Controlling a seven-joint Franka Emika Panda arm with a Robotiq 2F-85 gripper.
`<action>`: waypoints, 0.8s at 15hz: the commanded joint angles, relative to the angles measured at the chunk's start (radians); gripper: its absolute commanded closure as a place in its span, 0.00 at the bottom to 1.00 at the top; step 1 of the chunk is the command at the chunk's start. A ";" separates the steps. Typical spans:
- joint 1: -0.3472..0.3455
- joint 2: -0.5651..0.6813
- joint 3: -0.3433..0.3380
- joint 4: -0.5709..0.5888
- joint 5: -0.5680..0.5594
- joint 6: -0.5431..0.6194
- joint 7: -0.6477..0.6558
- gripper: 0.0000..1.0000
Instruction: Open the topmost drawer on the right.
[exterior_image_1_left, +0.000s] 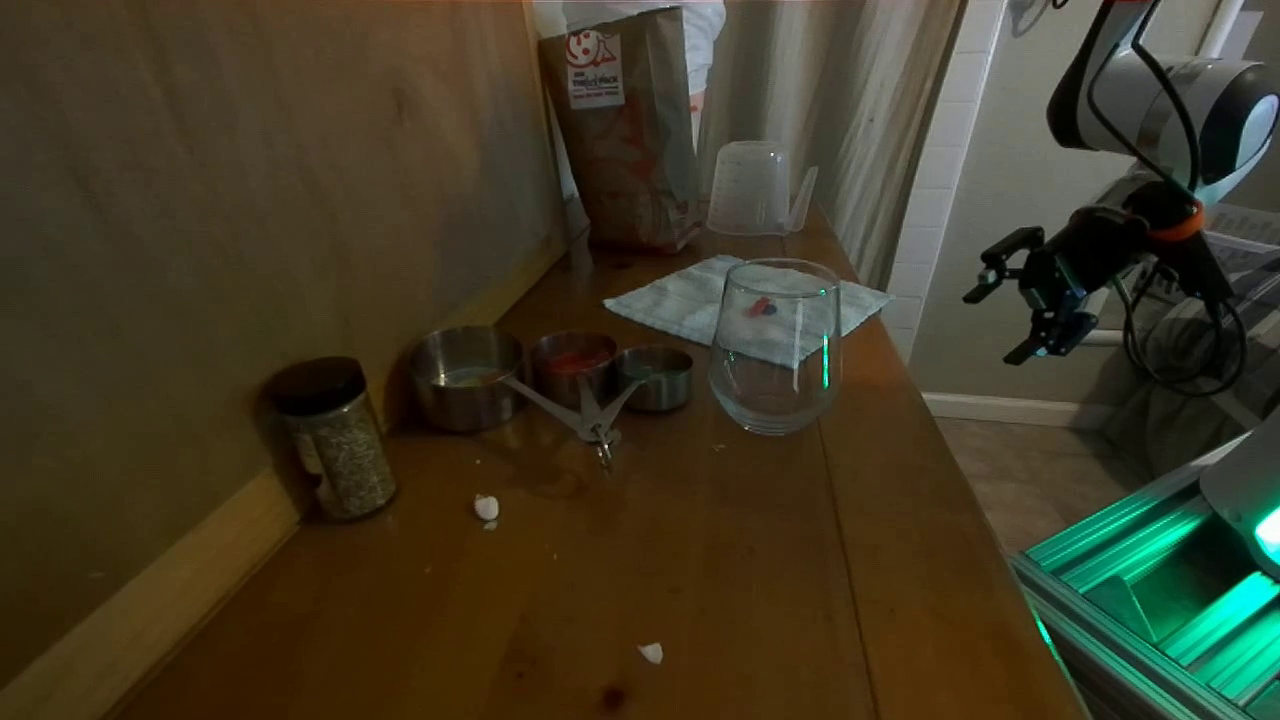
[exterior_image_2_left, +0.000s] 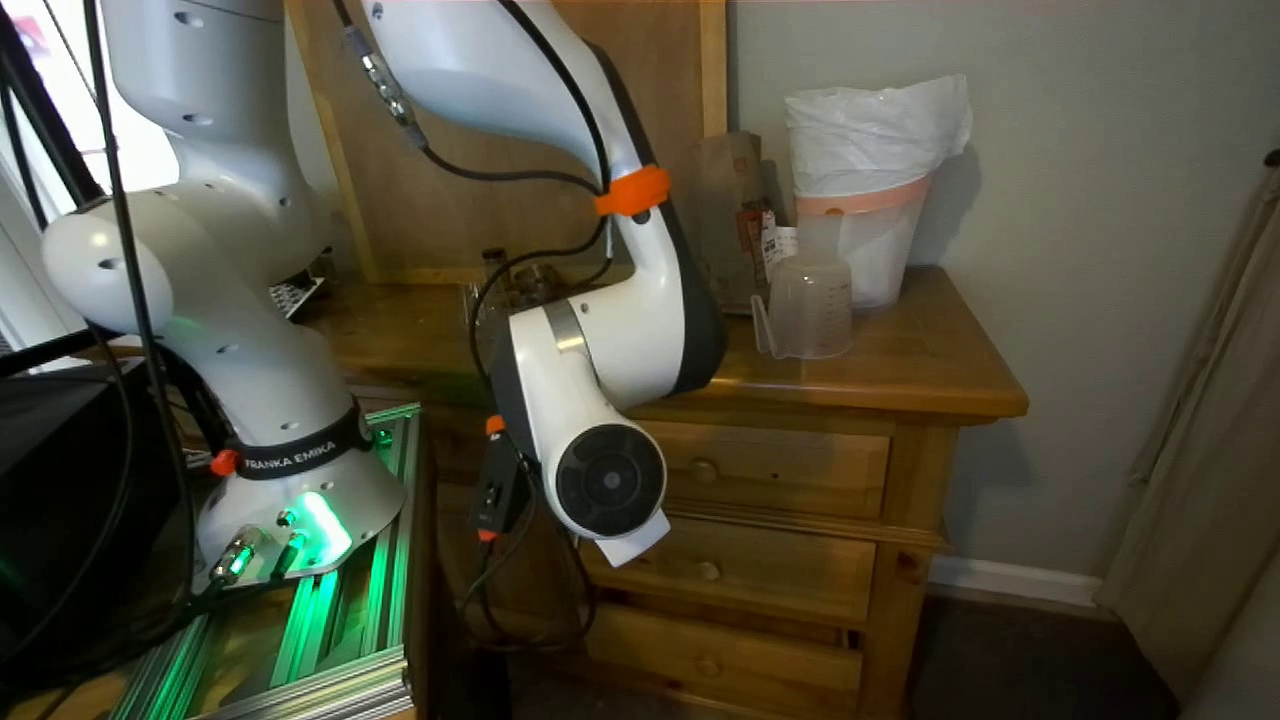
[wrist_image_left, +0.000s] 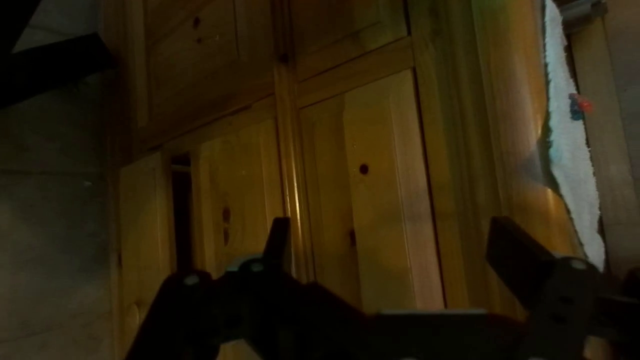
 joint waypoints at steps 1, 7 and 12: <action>-0.054 0.047 0.023 0.036 0.118 -0.063 -0.060 0.00; -0.072 0.167 0.030 0.103 0.273 -0.162 -0.193 0.00; -0.069 0.316 0.043 0.206 0.309 -0.253 -0.218 0.00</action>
